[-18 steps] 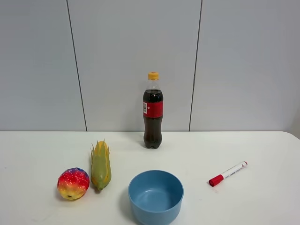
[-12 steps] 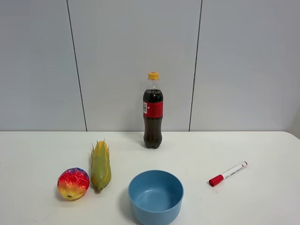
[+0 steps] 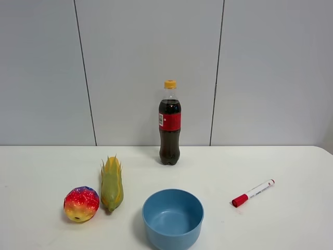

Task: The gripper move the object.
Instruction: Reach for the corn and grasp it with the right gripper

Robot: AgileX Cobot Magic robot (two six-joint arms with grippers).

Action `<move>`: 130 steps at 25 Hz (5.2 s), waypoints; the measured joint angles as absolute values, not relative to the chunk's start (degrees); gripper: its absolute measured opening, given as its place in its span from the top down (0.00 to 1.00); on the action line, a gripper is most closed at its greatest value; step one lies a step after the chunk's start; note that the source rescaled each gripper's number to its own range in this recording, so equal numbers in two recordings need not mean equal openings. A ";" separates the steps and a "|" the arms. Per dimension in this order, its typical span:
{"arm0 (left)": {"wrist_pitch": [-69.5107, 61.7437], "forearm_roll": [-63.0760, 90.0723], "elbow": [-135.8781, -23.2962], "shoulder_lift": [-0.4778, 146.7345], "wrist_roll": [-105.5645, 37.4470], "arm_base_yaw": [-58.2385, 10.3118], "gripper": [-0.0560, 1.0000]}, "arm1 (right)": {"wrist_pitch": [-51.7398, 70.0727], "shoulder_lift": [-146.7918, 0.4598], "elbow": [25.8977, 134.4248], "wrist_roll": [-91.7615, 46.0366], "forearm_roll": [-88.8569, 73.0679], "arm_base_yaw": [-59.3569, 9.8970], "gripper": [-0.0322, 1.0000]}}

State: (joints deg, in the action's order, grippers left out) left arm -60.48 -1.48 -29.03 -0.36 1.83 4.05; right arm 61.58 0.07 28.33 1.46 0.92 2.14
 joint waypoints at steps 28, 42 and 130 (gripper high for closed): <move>-60.48 -1.48 -29.03 -0.36 1.83 4.05 0.00 | 61.78 -6.99 31.42 -1.91 -15.62 2.14 0.01; -60.48 -1.48 -29.03 -0.36 1.83 4.05 0.00 | 60.34 -28.20 38.58 -20.60 -37.14 2.14 0.01; -60.48 -1.48 -29.03 -0.36 1.83 4.05 0.00 | 34.89 -140.23 114.89 45.76 13.66 -48.03 0.06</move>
State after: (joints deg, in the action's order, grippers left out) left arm -60.48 -1.48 -29.03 -0.36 1.83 4.05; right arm 34.89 -140.23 114.89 45.76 13.66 -48.03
